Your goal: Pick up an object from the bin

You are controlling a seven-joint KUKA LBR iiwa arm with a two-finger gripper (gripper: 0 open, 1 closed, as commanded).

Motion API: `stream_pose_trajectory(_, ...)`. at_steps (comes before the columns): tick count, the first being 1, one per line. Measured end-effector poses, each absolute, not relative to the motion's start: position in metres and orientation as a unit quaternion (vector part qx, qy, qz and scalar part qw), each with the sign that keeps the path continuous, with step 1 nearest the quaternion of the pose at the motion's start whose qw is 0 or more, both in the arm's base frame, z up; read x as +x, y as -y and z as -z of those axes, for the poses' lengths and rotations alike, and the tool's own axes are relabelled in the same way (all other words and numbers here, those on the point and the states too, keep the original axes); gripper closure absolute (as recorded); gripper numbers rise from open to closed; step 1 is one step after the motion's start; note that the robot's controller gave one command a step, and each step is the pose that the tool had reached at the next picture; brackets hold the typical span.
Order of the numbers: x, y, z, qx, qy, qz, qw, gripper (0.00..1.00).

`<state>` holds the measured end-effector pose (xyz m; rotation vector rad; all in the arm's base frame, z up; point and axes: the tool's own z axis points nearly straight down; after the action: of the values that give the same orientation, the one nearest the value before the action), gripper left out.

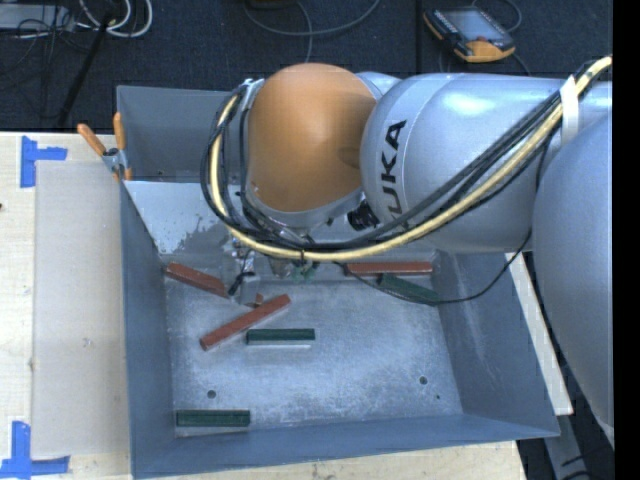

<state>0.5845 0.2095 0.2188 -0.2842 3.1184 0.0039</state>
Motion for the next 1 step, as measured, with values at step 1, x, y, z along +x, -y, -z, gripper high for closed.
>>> stream_pose_trajectory(1, 0.5826, -0.2087, -0.2136, -0.089, -0.996, 0.0, 0.001, 0.0)
